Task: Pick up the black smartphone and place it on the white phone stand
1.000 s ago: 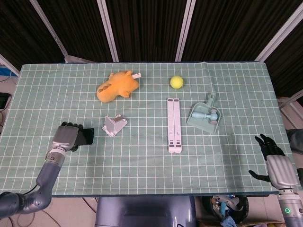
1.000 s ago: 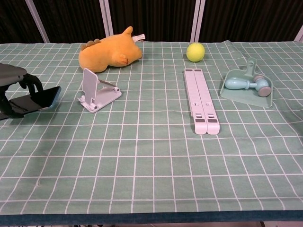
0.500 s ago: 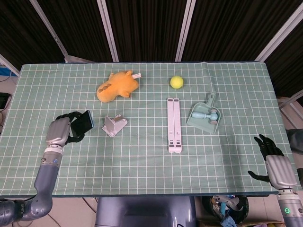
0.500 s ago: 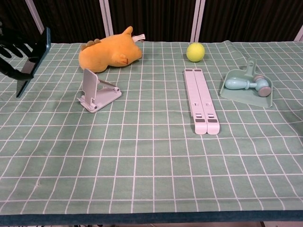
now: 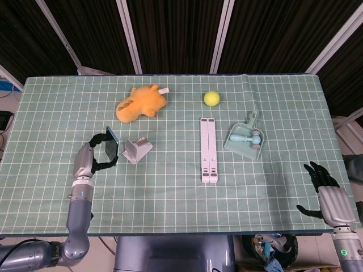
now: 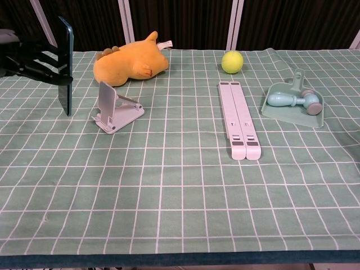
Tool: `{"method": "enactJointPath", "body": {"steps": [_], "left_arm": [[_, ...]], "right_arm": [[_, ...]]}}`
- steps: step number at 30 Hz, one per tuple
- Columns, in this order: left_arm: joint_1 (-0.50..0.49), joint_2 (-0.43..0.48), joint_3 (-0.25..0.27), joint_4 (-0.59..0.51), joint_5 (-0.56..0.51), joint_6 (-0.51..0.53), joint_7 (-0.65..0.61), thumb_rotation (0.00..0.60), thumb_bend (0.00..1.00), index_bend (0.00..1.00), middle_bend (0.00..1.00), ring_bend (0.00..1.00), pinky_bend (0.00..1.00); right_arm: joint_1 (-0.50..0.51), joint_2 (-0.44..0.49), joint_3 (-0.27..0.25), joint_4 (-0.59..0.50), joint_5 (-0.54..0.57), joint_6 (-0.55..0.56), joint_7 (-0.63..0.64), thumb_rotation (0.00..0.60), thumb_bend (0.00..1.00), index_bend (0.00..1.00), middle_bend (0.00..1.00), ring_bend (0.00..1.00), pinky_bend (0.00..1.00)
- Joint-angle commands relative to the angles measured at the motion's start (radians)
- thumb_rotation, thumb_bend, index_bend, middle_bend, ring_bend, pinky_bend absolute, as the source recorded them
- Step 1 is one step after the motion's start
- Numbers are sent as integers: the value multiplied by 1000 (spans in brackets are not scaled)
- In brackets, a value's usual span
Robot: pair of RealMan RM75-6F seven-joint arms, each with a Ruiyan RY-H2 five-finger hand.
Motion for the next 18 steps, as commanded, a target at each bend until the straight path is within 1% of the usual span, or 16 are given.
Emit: {"method": "enactJointPath", "body": {"steps": [1,6,14,18], "left_arm": [[8,-52,-6,23,6,28,-24,600,338,504,577,195,175],[25,-109,-24,32,41,56,-78,600,338,504,577,195,174],[21,-145,-51,58,71,46,-81,600,337,504,576,195,174],[16,-167,-70,83,66,36,-87,600,338,504,576,195,174]], "right_arm": [[0,1,0,0,0,0,3,600,105,0,0,0,214],[1,3,-1,-2,1,-5,9,600,104,0,0,0,214],[1,6,-2,-5,2,-8,16,600,104,0,0,0,214],[2,7,-2,-6,2,-10,19,600,105,0,0,0,214]]}}
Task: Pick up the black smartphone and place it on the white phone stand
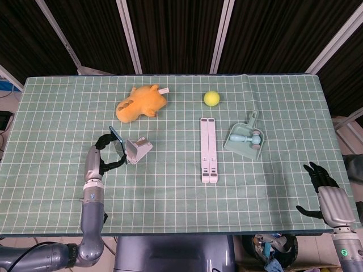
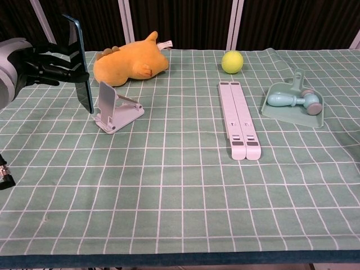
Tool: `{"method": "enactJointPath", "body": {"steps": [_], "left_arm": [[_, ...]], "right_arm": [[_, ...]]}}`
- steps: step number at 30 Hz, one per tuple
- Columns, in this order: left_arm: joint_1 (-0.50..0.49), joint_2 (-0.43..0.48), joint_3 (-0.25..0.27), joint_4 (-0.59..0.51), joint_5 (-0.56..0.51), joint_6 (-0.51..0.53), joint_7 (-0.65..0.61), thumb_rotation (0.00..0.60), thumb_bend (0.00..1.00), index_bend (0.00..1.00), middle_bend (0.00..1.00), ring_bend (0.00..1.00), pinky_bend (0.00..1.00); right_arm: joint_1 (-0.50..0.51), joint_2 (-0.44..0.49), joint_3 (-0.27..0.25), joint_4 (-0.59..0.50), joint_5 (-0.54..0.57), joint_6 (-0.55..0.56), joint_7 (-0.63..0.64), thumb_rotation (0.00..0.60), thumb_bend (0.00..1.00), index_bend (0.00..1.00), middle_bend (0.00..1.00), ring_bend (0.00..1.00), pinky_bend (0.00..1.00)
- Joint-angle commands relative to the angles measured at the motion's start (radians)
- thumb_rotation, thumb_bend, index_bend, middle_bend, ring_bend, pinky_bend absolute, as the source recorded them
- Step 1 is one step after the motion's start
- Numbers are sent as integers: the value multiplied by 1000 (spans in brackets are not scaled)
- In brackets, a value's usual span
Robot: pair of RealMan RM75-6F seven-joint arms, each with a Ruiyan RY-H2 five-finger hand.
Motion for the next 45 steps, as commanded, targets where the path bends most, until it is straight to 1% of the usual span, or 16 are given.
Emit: {"method": "enactJointPath", "body": {"steps": [1,8,25,30,37,45], "left_arm": [[-7,-20,-12,26,0,-6,1,600,338,504,576,195,174],[-29,-72,-29,96,-6,-18,29,600,338,501,573,194,174],[-42,-149,-31,215,29,-49,52,600,338,493,568,191,174],[-41,-163,-30,236,41,-60,50,600,337,492,568,191,174],[-29,-185,-41,253,43,-61,34,600,338,492,568,191,174],[-14,-189,-29,273,69,-74,26,600,337,491,567,191,174]], "right_arm": [[0,1,-1,-1,0,-1,2,600,105,0,0,0,214],[2,3,-1,-1,2,-5,4,600,105,0,0,0,214],[4,5,-1,-5,8,-14,11,600,104,0,0,0,214],[5,5,-2,-6,7,-16,11,600,104,0,0,0,214],[5,6,-2,-7,10,-16,13,600,105,0,0,0,214],[5,5,-2,-6,8,-16,10,600,104,0,0,0,214]]}}
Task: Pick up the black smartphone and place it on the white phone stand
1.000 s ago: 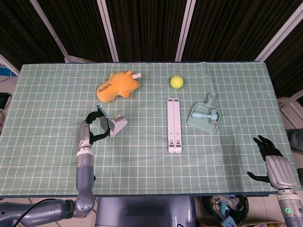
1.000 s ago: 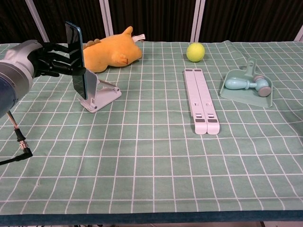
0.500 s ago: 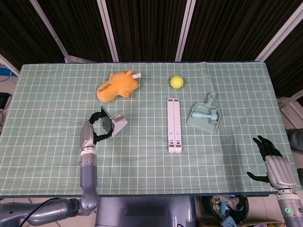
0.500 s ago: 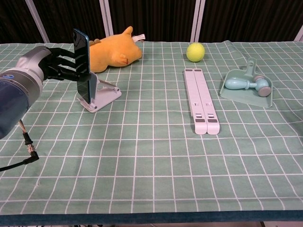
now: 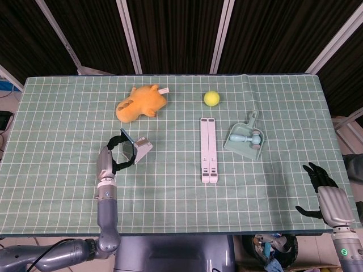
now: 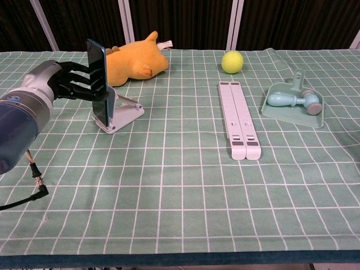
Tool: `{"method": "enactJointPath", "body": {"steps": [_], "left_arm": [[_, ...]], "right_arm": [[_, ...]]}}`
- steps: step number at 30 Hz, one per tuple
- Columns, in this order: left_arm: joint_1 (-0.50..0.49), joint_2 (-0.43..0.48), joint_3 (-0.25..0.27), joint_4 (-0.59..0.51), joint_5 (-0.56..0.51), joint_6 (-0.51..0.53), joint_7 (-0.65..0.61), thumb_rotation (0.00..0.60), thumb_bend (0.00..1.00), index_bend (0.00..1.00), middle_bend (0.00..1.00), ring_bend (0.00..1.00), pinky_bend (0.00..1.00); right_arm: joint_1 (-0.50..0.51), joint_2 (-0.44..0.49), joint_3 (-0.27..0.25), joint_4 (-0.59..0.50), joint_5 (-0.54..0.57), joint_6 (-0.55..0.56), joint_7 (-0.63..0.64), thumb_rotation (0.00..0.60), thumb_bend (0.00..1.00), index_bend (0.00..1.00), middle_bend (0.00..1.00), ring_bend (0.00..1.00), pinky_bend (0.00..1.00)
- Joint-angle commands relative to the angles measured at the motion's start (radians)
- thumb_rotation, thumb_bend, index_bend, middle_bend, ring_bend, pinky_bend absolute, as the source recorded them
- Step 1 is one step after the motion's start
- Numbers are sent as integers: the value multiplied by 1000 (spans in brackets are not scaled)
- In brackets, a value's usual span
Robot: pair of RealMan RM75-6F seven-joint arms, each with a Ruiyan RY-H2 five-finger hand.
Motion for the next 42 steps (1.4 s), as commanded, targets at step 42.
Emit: {"method": "enactJointPath", "body": {"steps": [42], "left_arm": [[44,-33,-7,88,95,-77,-79,600,338,486,567,189,174]], "right_arm": [[0,6,-2,-14,11,-10,1,600,104,0,0,0,214]]}}
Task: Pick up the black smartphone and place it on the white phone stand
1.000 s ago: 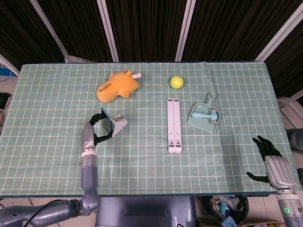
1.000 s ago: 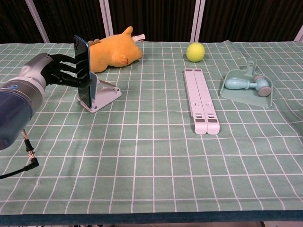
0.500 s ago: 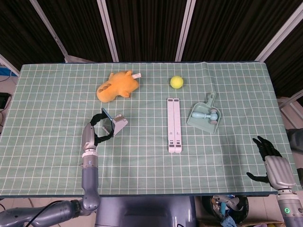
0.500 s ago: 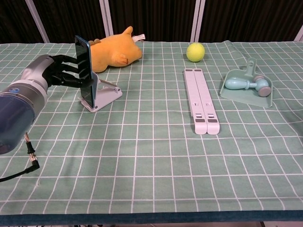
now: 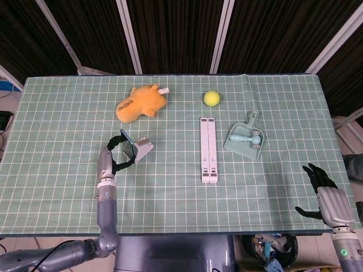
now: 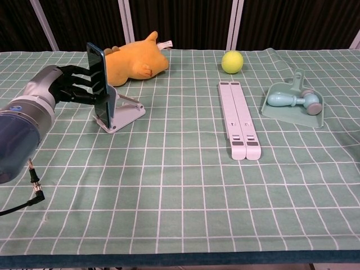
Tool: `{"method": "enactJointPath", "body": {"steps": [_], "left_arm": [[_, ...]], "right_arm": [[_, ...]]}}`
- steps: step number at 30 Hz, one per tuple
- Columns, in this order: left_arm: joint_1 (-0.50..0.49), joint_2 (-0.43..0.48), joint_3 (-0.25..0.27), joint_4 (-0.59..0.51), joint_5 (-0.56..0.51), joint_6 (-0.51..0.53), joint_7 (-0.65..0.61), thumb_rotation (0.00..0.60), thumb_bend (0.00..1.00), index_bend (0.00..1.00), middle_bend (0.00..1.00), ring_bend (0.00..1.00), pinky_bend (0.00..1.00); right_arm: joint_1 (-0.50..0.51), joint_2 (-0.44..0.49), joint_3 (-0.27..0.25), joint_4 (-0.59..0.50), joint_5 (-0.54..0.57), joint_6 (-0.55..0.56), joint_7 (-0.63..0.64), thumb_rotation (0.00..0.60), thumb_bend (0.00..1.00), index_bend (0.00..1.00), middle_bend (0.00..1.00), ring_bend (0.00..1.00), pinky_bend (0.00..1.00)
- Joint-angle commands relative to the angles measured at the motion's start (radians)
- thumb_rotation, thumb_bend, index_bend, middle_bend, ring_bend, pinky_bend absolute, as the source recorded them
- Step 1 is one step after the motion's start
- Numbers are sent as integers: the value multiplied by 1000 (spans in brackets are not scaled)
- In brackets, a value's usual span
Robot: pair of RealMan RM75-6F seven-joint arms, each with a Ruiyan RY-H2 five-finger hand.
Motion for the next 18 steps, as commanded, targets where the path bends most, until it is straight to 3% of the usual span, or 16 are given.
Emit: {"method": "enactJointPath", "body": {"steps": [1,11,18], "left_arm": [[1,0,-1,1,1,-2,0,600,338,486,567,189,175],[6,-5,2,16,-4,-17,11,600,337,469,547,179,174],[7,0,9,15,0,-27,23,600,271,361,444,135,162]], "right_arm": [[0,0,0,0,0,0,0,600,104,0,0,0,214],[-1,2,0,-2,0,0,3,600,104,0,0,0,214],[-1,3,-1,-4,1,0,4,600,104,0,0,0,214]]}}
